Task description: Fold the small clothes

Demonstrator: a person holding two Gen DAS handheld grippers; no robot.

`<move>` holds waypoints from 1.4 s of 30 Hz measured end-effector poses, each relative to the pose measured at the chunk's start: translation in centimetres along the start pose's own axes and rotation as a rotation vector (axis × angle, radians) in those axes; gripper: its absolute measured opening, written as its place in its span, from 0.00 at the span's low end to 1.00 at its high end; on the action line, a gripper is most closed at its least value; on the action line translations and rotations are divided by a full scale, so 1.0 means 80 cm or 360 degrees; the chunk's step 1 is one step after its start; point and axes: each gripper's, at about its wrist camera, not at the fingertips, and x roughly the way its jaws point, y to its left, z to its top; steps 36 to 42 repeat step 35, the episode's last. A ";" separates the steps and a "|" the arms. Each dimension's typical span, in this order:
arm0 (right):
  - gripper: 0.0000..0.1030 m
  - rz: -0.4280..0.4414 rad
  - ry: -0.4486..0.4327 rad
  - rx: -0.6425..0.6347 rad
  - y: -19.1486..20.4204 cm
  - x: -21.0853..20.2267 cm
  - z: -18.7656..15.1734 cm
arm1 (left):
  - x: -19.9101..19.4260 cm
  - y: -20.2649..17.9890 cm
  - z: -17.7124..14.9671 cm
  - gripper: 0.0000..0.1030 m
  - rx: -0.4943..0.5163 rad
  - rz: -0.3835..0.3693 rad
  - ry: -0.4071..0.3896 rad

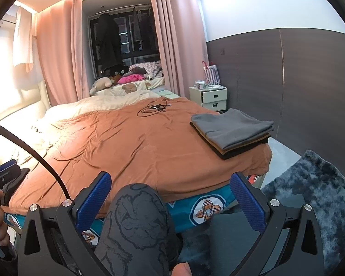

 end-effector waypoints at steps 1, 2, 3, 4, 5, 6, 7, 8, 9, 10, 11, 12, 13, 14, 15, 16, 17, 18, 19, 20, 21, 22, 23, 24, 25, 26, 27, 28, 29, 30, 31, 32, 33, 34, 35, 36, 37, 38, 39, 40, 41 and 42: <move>1.00 -0.0002 0.0000 0.0004 -0.001 0.000 0.000 | 0.000 0.000 0.000 1.00 -0.0002 0.0001 -0.0001; 1.00 -0.0004 -0.0001 0.0007 -0.001 0.001 -0.002 | 0.000 0.000 0.000 0.99 -0.0003 0.0002 0.0000; 1.00 -0.0004 -0.0001 0.0011 -0.001 0.001 -0.001 | 0.000 0.000 0.000 0.99 -0.0006 0.0000 0.0001; 1.00 -0.0003 0.0000 0.0013 -0.001 0.002 -0.003 | 0.001 0.001 0.000 0.99 -0.0010 0.0000 0.0002; 1.00 -0.0002 0.0002 0.0014 -0.001 0.002 -0.004 | 0.001 0.001 -0.001 0.99 -0.0014 0.0002 0.0003; 1.00 -0.0001 0.0005 0.0014 -0.001 0.003 -0.005 | 0.000 0.002 -0.001 0.99 -0.0018 0.0006 0.0002; 1.00 -0.0002 0.0007 0.0012 0.000 0.003 -0.005 | 0.000 0.003 -0.001 0.99 -0.0021 0.0008 0.0002; 1.00 -0.0005 0.0008 0.0009 0.001 0.004 -0.005 | 0.000 0.004 -0.002 0.99 -0.0023 0.0009 0.0003; 1.00 -0.0006 0.0009 0.0007 0.000 0.004 -0.006 | -0.001 0.004 -0.002 0.99 -0.0023 0.0009 0.0005; 1.00 -0.0006 0.0010 0.0005 0.000 0.003 -0.006 | -0.001 0.004 -0.002 1.00 -0.0021 0.0009 0.0007; 1.00 -0.0007 0.0010 0.0006 0.001 0.003 -0.005 | -0.002 0.005 -0.002 0.99 -0.0019 0.0012 0.0007; 1.00 -0.0008 0.0008 0.0006 0.001 0.003 -0.005 | -0.003 0.004 -0.003 0.99 -0.0017 0.0016 0.0006; 1.00 -0.0011 0.0007 0.0006 0.001 0.003 -0.005 | -0.003 0.005 -0.002 0.99 -0.0017 0.0019 0.0006; 1.00 -0.0015 0.0004 0.0006 0.002 0.002 -0.005 | -0.003 0.006 -0.002 0.99 -0.0018 0.0021 0.0006; 1.00 -0.0021 0.0001 0.0005 0.001 0.001 -0.005 | -0.002 0.006 -0.002 1.00 -0.0020 0.0022 0.0008; 1.00 -0.0031 -0.0001 0.0000 0.001 0.000 -0.005 | -0.001 0.007 -0.002 1.00 -0.0022 0.0023 0.0010; 1.00 -0.0040 -0.0003 -0.0005 0.002 -0.001 -0.005 | -0.002 0.008 -0.002 1.00 -0.0025 0.0024 0.0010; 1.00 -0.0053 -0.0012 -0.0007 0.004 -0.002 -0.005 | -0.003 0.008 -0.002 0.99 -0.0028 0.0027 0.0009; 1.00 -0.0058 -0.0019 -0.0009 0.003 -0.003 -0.006 | -0.003 0.009 -0.002 0.99 -0.0028 0.0028 0.0009; 1.00 -0.0060 -0.0023 -0.0010 0.003 -0.004 -0.007 | -0.004 0.009 -0.002 1.00 -0.0030 0.0031 0.0007; 1.00 -0.0058 -0.0023 -0.0010 0.003 -0.005 -0.008 | -0.005 0.009 -0.003 0.99 -0.0031 0.0033 0.0005; 1.00 -0.0058 -0.0021 -0.0012 0.003 -0.005 -0.008 | -0.005 0.009 -0.003 1.00 -0.0031 0.0034 0.0005; 1.00 -0.0061 -0.0020 -0.0017 0.003 -0.005 -0.010 | -0.006 0.010 -0.003 0.99 -0.0032 0.0034 0.0004; 1.00 -0.0063 -0.0020 -0.0022 0.004 -0.004 -0.010 | -0.007 0.010 -0.003 0.99 -0.0032 0.0033 0.0003; 1.00 -0.0064 -0.0019 -0.0025 0.005 -0.005 -0.011 | -0.008 0.010 -0.003 0.99 -0.0032 0.0033 0.0001; 1.00 -0.0061 -0.0015 -0.0026 0.005 -0.005 -0.012 | -0.008 0.010 -0.003 0.99 -0.0031 0.0033 -0.0001; 1.00 -0.0056 -0.0012 -0.0026 0.003 -0.004 -0.013 | -0.009 0.010 -0.004 0.99 -0.0028 0.0039 -0.0004; 1.00 -0.0054 -0.0010 -0.0027 0.002 -0.004 -0.013 | -0.010 0.010 -0.004 1.00 -0.0026 0.0045 -0.0007; 1.00 -0.0053 -0.0007 -0.0029 0.000 -0.002 -0.013 | -0.011 0.010 -0.005 0.99 -0.0025 0.0050 -0.0010; 1.00 -0.0051 -0.0004 -0.0031 -0.003 -0.002 -0.012 | -0.013 0.010 -0.005 0.99 -0.0025 0.0052 -0.0012; 1.00 -0.0048 -0.0002 -0.0031 -0.003 -0.002 -0.012 | -0.014 0.009 -0.006 0.99 -0.0027 0.0053 -0.0015; 1.00 -0.0045 -0.0001 -0.0032 -0.004 -0.002 -0.012 | -0.017 0.010 -0.006 1.00 -0.0028 0.0053 -0.0018; 1.00 -0.0045 -0.0002 -0.0030 -0.005 -0.003 -0.012 | -0.018 0.009 -0.007 0.99 -0.0028 0.0054 -0.0020; 1.00 -0.0045 -0.0002 -0.0026 -0.006 -0.003 -0.011 | -0.019 0.009 -0.007 0.99 -0.0027 0.0056 -0.0022; 1.00 -0.0044 -0.0002 -0.0011 -0.008 -0.003 -0.011 | -0.021 0.009 -0.007 0.99 -0.0028 0.0060 -0.0027; 1.00 -0.0044 -0.0002 -0.0011 -0.008 -0.003 -0.011 | -0.021 0.009 -0.007 0.99 -0.0028 0.0060 -0.0027; 1.00 -0.0044 -0.0002 -0.0011 -0.008 -0.003 -0.011 | -0.021 0.009 -0.007 0.99 -0.0028 0.0060 -0.0027; 1.00 -0.0044 -0.0002 -0.0011 -0.008 -0.003 -0.011 | -0.021 0.009 -0.007 0.99 -0.0028 0.0060 -0.0027; 1.00 -0.0044 -0.0002 -0.0011 -0.008 -0.003 -0.011 | -0.021 0.009 -0.007 0.99 -0.0028 0.0060 -0.0027; 1.00 -0.0044 -0.0002 -0.0011 -0.008 -0.003 -0.011 | -0.021 0.009 -0.007 0.99 -0.0028 0.0060 -0.0027; 1.00 -0.0044 -0.0002 -0.0011 -0.008 -0.003 -0.011 | -0.021 0.009 -0.007 0.99 -0.0028 0.0060 -0.0027; 1.00 -0.0044 -0.0002 -0.0011 -0.008 -0.003 -0.011 | -0.021 0.009 -0.007 0.99 -0.0028 0.0060 -0.0027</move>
